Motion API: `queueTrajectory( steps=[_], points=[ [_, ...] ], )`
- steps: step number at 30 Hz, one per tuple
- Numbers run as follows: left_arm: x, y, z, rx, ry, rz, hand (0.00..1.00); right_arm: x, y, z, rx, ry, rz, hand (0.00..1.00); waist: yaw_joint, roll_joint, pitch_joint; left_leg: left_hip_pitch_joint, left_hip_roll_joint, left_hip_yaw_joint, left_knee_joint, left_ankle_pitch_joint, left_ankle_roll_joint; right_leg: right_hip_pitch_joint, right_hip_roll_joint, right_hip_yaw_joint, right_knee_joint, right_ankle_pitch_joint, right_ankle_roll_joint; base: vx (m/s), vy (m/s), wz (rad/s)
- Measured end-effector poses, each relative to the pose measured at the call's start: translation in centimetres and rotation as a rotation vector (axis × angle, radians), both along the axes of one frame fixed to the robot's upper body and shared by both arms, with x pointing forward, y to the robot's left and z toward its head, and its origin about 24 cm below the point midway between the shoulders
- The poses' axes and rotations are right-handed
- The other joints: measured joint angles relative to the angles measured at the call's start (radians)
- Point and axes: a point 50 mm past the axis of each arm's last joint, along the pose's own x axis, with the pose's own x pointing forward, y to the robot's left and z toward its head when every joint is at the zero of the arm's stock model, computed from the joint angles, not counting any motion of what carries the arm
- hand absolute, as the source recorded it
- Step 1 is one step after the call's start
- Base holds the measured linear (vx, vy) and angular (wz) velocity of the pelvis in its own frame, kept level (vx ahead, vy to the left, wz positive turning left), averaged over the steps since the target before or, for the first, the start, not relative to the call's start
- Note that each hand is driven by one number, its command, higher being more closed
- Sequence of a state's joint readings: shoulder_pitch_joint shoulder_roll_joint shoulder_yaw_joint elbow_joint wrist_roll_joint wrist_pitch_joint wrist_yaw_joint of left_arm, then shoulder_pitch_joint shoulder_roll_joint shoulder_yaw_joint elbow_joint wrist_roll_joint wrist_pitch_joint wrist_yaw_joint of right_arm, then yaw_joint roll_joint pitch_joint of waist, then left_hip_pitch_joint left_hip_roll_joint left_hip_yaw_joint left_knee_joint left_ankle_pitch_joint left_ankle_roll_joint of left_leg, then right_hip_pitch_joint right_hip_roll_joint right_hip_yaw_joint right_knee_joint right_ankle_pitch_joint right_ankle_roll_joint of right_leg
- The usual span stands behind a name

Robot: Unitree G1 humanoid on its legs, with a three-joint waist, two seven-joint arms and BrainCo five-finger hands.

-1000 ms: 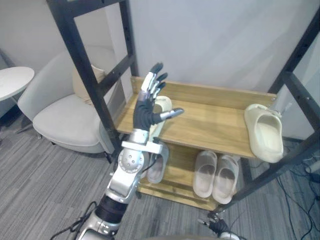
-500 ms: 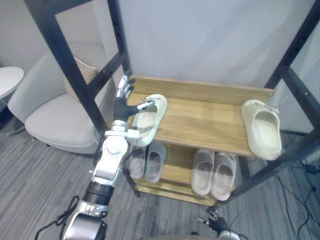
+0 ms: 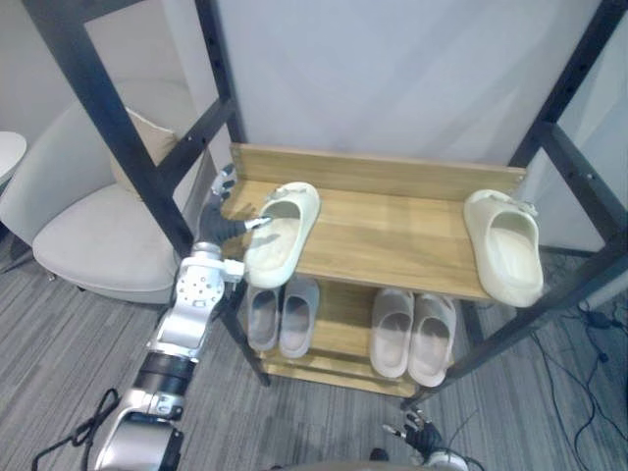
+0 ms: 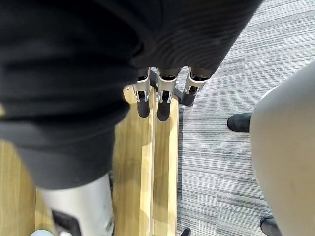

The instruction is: Organize the slippers on the shoe rack

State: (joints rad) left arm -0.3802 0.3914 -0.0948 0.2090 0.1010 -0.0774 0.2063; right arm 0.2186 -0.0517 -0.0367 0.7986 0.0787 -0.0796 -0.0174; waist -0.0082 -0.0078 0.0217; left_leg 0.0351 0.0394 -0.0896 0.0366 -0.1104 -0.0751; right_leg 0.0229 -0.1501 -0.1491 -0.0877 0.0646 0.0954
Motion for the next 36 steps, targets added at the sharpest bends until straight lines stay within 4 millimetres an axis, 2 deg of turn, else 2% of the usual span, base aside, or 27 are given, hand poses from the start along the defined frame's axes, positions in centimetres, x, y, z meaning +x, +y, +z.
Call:
queueTrajectory(
  steps=[8,11,18,19,29,30,36],
  points=[
    [0.8,0.2,0.8,0.063,-0.005,0.001,0.0,-0.1,0.1,0.0,0.007,0.001,0.004,0.0,-0.001,-0.001,0.0,0.0,0.001,-0.001,-0.006,0.0,0.0,-0.002,0.001,0.0,0.0,0.002,0.004,0.0,0.0,0.0],
    [1.2,0.1,1.7,0.084,-0.032,0.001,0.0,-0.1,0.1,0.0,0.008,0.001,0.004,0.0,-0.003,-0.004,0.003,0.0,0.001,-0.001,-0.008,0.0,0.0,-0.004,0.001,0.0,-0.001,0.002,0.004,0.0,0.0,0.0],
    [1.9,0.1,1.6,0.096,-0.007,0.01,0.0,0.0,0.1,0.0,0.009,0.001,0.004,0.0,-0.008,-0.005,0.004,0.001,0.0,0.003,-0.009,0.0,0.0,-0.007,0.001,0.006,-0.001,0.002,0.004,-0.01,-0.001,-0.04],
    [2.0,0.3,1.7,0.118,-0.003,0.015,0.0,0.1,0.1,0.0,0.008,-0.004,0.002,0.0,-0.009,-0.003,0.013,0.0,0.0,0.025,-0.014,0.0,0.0,-0.025,0.002,0.031,-0.001,0.009,0.006,-0.03,-0.002,-0.27],
    [2.9,-0.2,2.0,0.237,0.018,0.013,0.0,0.2,0.1,0.1,0.008,-0.008,0.003,0.0,-0.008,-0.001,0.022,-0.002,0.0,0.028,-0.015,0.0,0.0,-0.029,0.003,0.037,-0.001,0.009,0.006,-0.01,-0.001,-0.03],
    [2.9,-0.2,2.1,0.253,0.017,0.017,1.0,0.2,0.1,0.1,0.008,-0.01,0.004,0.0,-0.008,0.001,0.024,-0.003,0.0,0.029,-0.015,0.0,0.0,-0.032,0.003,0.042,-0.001,0.009,0.006,-0.02,-0.009,-0.08],
    [3.7,-0.4,2.9,0.303,0.02,0.021,1.0,0.5,0.0,0.3,0.005,-0.025,0.006,0.0,-0.012,0.009,0.034,-0.005,0.001,0.043,-0.016,0.0,0.0,-0.041,0.005,0.051,-0.001,0.009,0.006,-0.01,-0.005,-0.05]
  ],
)
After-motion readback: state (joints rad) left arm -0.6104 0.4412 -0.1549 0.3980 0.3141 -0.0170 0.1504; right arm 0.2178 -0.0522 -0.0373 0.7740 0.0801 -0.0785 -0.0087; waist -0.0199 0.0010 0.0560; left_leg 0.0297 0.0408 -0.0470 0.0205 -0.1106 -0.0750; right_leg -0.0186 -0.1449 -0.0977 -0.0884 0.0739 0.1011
